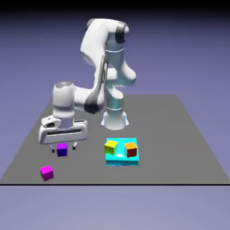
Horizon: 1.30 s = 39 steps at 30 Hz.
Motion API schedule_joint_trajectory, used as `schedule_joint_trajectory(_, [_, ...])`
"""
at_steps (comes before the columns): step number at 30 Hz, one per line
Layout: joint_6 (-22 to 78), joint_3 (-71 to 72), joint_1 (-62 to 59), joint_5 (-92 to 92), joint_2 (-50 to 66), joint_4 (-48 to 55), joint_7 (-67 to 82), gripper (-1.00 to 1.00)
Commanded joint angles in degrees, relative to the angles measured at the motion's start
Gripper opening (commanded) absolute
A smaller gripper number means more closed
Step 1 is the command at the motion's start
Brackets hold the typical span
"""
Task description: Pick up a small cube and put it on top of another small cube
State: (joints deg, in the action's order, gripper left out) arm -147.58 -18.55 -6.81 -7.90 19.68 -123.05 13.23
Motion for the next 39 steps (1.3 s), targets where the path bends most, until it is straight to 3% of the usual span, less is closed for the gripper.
schedule_joint_trajectory(1, [1.0,-0.7,-0.3,-0.3,2.1,1.5,2.2,0.00])
schedule_joint_trajectory(8, [6.8,-4.8,-1.9,-2.0,13.4,9.7,14.3,0.00])
schedule_joint_trajectory(12, [0.2,-1.4,-5.0,-5.0,21.7,11.4,16.0,0.00])
schedule_joint_trajectory(13, [0.2,-1.4,-5.0,-5.0,21.7,11.4,16.0,-1.00])
schedule_joint_trajectory(18, [6.8,-4.8,-1.9,-2.0,13.4,9.7,14.3,-1.00])
schedule_joint_trajectory(37, [-7.6,-34.8,18.2,23.3,-20.1,-29.7,46.9,-1.00])
schedule_joint_trajectory(39, [-7.6,-34.9,18.2,23.4,-20.2,-29.9,47.0,-1.00])
